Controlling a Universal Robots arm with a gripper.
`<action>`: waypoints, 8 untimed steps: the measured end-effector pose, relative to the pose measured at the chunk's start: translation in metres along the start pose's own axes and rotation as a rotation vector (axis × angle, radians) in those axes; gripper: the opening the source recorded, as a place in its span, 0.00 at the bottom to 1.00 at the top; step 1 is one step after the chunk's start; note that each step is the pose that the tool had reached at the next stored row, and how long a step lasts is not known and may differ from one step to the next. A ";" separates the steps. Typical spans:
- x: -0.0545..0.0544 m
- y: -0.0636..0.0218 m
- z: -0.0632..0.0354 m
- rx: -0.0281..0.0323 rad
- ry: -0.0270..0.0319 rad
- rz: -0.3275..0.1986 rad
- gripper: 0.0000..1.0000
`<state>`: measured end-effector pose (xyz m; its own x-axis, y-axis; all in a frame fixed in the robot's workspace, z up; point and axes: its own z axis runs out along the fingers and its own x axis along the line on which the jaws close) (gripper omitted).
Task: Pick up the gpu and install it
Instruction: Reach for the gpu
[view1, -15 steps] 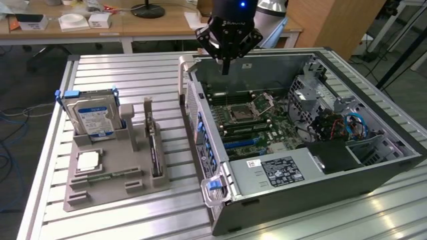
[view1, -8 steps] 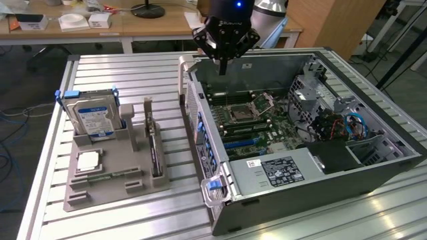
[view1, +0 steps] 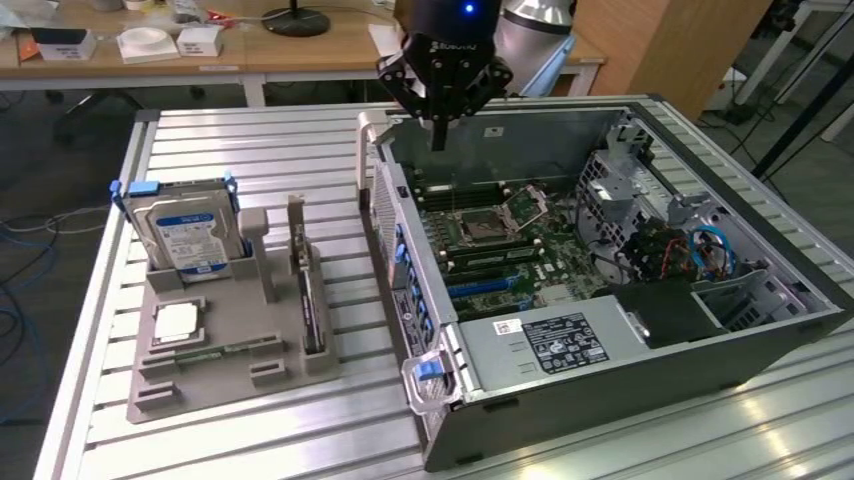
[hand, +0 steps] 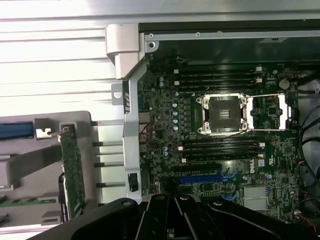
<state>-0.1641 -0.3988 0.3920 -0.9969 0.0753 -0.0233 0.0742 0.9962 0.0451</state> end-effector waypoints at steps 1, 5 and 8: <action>0.001 -0.0001 0.0000 0.0000 0.0000 0.000 0.11; 0.004 -0.0003 0.0000 0.0000 0.0000 0.000 0.11; 0.007 -0.0005 0.0000 0.0000 0.0000 0.000 0.11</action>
<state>-0.1711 -0.3989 0.3919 -0.9969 0.0752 -0.0233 0.0741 0.9962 0.0451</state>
